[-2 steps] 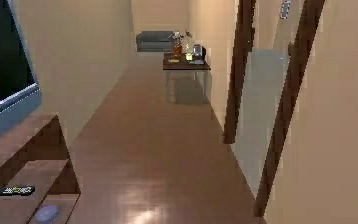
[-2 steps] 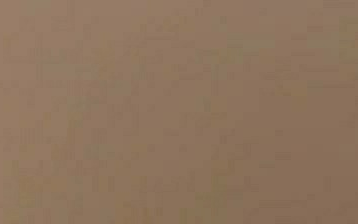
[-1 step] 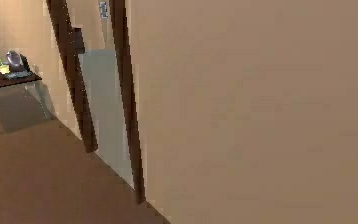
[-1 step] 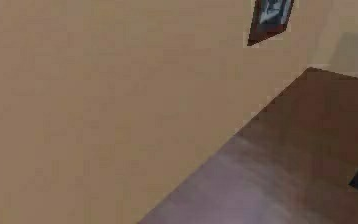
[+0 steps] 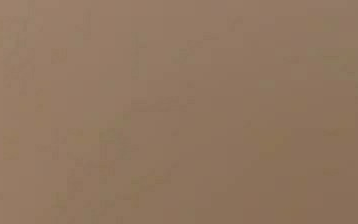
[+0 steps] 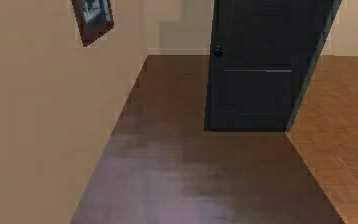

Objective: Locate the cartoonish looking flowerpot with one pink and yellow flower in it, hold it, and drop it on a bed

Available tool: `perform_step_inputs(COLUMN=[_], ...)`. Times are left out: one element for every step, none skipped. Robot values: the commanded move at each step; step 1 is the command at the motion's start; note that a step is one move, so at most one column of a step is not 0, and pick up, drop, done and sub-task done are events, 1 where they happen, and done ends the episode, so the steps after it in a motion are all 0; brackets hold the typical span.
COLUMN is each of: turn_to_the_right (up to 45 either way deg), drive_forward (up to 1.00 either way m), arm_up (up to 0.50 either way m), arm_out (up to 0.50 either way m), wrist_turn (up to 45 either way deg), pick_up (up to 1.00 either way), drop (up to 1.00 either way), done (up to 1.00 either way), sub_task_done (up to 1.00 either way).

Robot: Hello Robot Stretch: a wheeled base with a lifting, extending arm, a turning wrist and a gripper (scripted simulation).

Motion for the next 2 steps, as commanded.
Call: perform_step_inputs(turn_to_the_right=[0.0,-45.0], drive_forward=[0.15,0.00], arm_up=[0.00,0.00], arm_out=[0.00,0.00], wrist_turn=[0.0,0.0], pick_up=[0.00,0.00], drop=[0.00,0.00], done=[0.00,0.00], sub_task_done=[0.00,0.00])
